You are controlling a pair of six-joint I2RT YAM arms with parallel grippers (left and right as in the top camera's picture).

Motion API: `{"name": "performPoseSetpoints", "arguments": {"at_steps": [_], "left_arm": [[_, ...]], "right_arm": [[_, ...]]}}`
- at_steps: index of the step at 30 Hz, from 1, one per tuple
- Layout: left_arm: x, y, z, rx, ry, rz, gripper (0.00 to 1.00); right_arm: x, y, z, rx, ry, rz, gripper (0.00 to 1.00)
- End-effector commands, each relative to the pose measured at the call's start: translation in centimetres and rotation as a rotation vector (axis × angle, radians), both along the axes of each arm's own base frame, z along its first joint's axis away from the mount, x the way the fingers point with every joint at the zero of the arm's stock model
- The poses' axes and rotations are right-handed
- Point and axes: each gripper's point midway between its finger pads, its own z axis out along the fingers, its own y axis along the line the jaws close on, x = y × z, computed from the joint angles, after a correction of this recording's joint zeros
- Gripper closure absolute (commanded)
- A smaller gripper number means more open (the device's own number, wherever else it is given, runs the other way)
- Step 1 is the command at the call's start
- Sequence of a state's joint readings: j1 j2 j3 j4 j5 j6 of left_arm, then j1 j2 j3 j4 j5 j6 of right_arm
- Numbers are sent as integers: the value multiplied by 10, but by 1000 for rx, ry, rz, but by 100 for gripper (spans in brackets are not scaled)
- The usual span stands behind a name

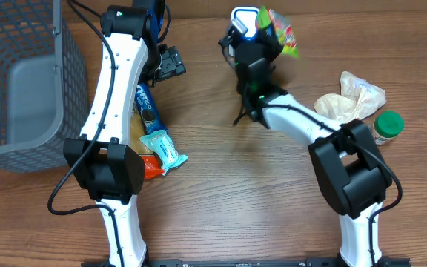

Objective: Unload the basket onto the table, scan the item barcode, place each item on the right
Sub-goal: 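Lift the Haribo bag up to the white scanner with the right gripper, then carry the Haribo bag right and drop it by the green jar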

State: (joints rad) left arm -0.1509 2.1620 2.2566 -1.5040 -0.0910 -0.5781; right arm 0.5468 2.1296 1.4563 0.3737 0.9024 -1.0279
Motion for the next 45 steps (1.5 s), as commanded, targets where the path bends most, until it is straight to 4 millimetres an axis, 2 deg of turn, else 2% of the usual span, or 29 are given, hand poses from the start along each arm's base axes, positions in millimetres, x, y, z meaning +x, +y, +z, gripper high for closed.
{"name": "performPoseSetpoints", "arguments": {"at_steps": [1, 5, 10, 14, 17, 19, 24, 29, 31, 32, 37, 39, 40, 41, 43, 45], "left_arm": [[-1, -1, -5, 14, 14, 1, 0], [-1, -1, -5, 14, 14, 1, 0], [-1, -1, -5, 14, 14, 1, 0], [-1, -1, -5, 14, 14, 1, 0], [-1, -1, -5, 14, 14, 1, 0], [-1, -1, -5, 14, 14, 1, 0], [-1, -1, -5, 14, 14, 1, 0], [-1, -1, -5, 14, 14, 1, 0], [-1, -1, -5, 14, 14, 1, 0], [-1, -1, -5, 14, 14, 1, 0], [-1, -1, -5, 14, 14, 1, 0], [-1, -1, -5, 14, 14, 1, 0], [-1, -1, -5, 14, 14, 1, 0], [-1, -1, -5, 14, 14, 1, 0], [-1, -1, -5, 14, 14, 1, 0], [-1, -1, -5, 14, 14, 1, 0]], "right_arm": [[-23, 4, 47, 222, -119, -91, 96], [-45, -3, 60, 341, -84, -117, 96], [-78, -29, 93, 615, -18, -109, 96], [-107, -65, 122, 873, 22, -122, 96], [-121, -102, 127, 1031, 56, -180, 96], [-125, -127, 117, 1131, 106, -232, 96], [-128, -186, 74, 1337, 278, -344, 96], [-131, -231, 37, 1506, 377, -438, 96], [-133, -243, 23, 1550, 407, -476, 95], [-133, -247, 17, 1566, 421, -485, 91], [-126, -244, -6, 1603, 518, -443, 84], [-125, -244, -13, 1605, 533, -456, 74], [-125, -244, -15, 1603, 536, -461, 58], [-125, -244, -15, 1602, 534, -461, 47], [-122, -245, -12, 1601, 522, -449, 33], [-122, -245, -7, 1601, 508, -432, 24]]}}
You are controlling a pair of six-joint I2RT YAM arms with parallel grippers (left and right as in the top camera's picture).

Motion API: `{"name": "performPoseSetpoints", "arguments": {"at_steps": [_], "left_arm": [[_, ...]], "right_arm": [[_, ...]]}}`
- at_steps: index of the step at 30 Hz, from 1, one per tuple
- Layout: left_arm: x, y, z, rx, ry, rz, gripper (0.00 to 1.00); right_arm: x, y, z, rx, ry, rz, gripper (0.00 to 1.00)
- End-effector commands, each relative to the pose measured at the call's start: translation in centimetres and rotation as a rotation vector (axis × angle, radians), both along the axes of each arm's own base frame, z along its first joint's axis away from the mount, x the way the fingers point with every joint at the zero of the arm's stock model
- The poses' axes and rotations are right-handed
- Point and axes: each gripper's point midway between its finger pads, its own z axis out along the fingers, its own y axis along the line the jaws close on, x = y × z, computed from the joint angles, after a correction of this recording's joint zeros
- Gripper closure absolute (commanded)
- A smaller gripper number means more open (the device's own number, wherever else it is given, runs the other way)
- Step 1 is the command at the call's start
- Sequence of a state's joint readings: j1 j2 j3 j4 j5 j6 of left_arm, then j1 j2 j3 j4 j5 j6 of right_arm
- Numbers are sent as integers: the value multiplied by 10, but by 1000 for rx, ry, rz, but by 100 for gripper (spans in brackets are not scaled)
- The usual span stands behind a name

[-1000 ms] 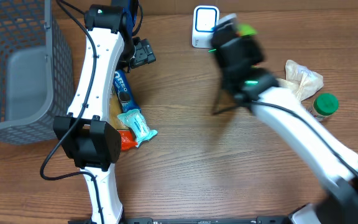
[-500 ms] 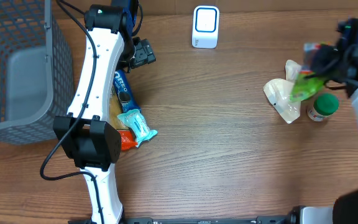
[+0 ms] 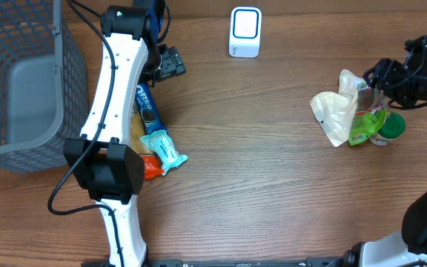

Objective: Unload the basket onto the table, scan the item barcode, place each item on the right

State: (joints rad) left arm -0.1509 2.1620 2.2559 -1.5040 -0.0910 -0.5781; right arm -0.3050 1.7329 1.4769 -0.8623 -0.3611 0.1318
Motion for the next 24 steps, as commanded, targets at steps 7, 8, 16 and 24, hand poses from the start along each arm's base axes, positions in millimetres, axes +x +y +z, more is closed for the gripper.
{"name": "performPoseSetpoints", "arguments": {"at_steps": [7, 8, 16, 24], "left_arm": [[-1, -1, -5, 14, 13, 1, 0], [-1, -1, -5, 14, 13, 1, 0], [-1, -1, -5, 14, 13, 1, 0], [5, -14, -5, -61, -6, -4, 0]], "right_arm": [[-6, 31, 91, 77, -228, 109, 7], [-9, 36, 105, 85, -255, 123, 4], [-53, 71, 180, 134, -401, 220, 0], [-74, 101, 178, 238, -357, 318, 2]]}}
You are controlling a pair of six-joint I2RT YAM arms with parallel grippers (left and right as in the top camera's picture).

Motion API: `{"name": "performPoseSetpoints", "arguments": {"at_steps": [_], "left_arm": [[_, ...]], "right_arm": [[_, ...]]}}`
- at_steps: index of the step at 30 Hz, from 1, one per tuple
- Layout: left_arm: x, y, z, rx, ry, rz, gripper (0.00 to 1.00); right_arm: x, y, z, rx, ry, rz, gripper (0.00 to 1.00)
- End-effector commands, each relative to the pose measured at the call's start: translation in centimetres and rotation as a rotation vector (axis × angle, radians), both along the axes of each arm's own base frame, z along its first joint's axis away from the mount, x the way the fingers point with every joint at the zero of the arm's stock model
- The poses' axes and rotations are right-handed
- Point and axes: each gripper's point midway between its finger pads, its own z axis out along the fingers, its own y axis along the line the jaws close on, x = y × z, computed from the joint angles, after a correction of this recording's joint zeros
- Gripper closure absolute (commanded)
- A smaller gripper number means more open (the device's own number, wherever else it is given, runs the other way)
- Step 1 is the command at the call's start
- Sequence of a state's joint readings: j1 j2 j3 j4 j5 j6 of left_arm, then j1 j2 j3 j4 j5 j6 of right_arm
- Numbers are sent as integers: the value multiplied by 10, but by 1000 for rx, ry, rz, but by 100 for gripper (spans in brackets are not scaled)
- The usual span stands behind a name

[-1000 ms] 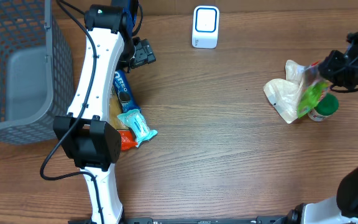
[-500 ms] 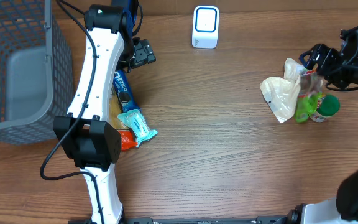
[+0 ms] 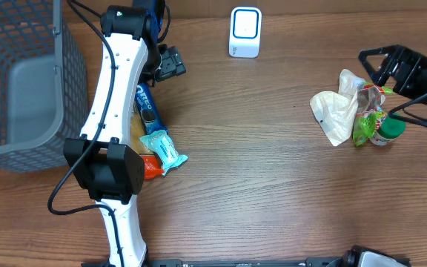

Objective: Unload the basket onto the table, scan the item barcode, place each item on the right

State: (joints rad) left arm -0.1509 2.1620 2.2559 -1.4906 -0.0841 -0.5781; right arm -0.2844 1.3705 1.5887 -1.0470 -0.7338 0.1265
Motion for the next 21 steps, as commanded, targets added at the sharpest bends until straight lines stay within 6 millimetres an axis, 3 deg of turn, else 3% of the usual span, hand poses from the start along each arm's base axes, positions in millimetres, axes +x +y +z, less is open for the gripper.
{"name": "performPoseSetpoints", "arguments": {"at_steps": [1, 6, 8, 9, 10, 13, 16, 21], "left_arm": [[-1, -19, -5, -90, 17, -10, 0], [-5, -23, -6, -112, 37, -41, 0], [-7, -28, -5, -126, 41, -143, 42], [-9, -28, -4, -121, 48, -160, 32], [-13, -23, -2, -96, 61, -161, 33], [-24, -2, 16, -2, 79, -117, 46], [-23, 7, 57, 30, -21, -117, 51], [-39, 18, 157, 26, -320, -43, 41]], "right_arm": [[-5, 20, -3, 15, 9, 99, 2], [-17, 42, -12, -28, 23, 200, 6], [-18, 49, -17, -58, 36, 214, 7], [-19, 54, -19, -85, 33, 231, 7], [-20, 58, -22, -113, 34, 245, 7], [-20, 78, -25, -155, 23, 295, 6], [-16, 104, -29, -162, 24, 338, 6], [-12, 148, -53, -200, 86, 391, 7]]}}
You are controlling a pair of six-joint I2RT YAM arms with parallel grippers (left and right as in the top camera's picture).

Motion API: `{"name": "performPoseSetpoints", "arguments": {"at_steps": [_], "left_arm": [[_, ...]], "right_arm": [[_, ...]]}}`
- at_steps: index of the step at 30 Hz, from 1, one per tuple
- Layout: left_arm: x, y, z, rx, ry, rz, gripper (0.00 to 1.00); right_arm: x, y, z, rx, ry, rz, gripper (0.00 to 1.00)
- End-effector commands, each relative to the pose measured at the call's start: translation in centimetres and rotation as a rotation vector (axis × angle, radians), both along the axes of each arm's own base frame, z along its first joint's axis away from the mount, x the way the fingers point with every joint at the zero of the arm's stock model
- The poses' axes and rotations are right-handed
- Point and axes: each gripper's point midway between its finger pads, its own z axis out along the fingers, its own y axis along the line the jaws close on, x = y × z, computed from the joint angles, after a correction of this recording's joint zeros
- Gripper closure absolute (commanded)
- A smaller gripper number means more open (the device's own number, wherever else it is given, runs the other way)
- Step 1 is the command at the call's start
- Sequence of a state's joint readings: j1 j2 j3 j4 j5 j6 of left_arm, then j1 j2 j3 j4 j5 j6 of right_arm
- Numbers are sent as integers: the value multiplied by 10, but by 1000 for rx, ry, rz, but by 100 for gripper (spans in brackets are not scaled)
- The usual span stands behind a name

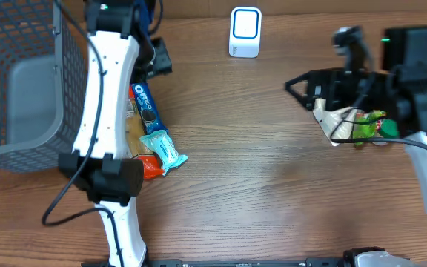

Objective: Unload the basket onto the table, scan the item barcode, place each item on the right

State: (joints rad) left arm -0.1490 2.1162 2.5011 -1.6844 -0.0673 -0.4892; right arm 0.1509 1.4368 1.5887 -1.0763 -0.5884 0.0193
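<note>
The white barcode scanner (245, 31) stands at the table's far edge. A green candy bag (365, 126) lies at the right between a crumpled white bag (330, 117) and a green-lidded bottle (388, 128). My right gripper (296, 84) hangs open and empty, pointing left, just left of that pile. The left arm reaches to the far side. Its gripper (159, 58) is a dark shape near the Oreo pack (144, 104), and its jaws cannot be made out.
A grey mesh basket (6, 141) fills the left edge. Beside the left arm lie a teal packet (162, 148), a red packet (149, 167) and a tan pack (133, 127). The right arm's body (410, 74) hangs over the right-hand pile.
My right gripper was at the far right edge and now sits further left, beyond the white bag, still open. The left arm has shifted slightly left. The green bag lies where it was.
First my right gripper held the green candy bag up by the scanner. Then gripper and bag were at the right, by the white bag and bottle. After that the gripper stood open apart from the bag. Now it hangs left of the pile, empty.
</note>
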Motion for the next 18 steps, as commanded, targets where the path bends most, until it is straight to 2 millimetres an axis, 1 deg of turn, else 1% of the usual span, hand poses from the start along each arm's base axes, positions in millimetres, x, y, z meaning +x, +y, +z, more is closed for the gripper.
{"name": "performPoseSetpoints", "arguments": {"at_steps": [1, 3, 4, 7, 9, 11, 13, 15, 18], "left_arm": [[-25, 23, 99, 40, -285, 62, 36], [-43, 38, 138, 79, -403, 121, 16], [-53, 45, 154, 90, -453, 154, 12], [-80, 53, 185, 77, -547, 196, 10], [-93, 55, 197, 68, -586, 198, 10], [-101, 56, 204, 61, -608, 198, 10], [-105, 52, 207, 47, -614, 175, 9], [-104, 46, 205, 22, -606, 143, 5], [-102, 38, 197, -13, -573, 117, 5]], "right_arm": [[6, 25, -21, -53, 54, 2, 8], [6, 44, -35, -83, 77, 25, 9], [6, 55, -43, -104, 82, 41, 9], [9, 84, -64, -147, 99, 70, 8], [8, 105, -79, -154, 113, 116, 8], [4, 125, -98, -169, 140, 159, 8], [-3, 144, -121, -194, 178, 206, 9], [-12, 161, -144, -223, 218, 251, 9], [-26, 179, -174, -262, 272, 303, 9]]}}
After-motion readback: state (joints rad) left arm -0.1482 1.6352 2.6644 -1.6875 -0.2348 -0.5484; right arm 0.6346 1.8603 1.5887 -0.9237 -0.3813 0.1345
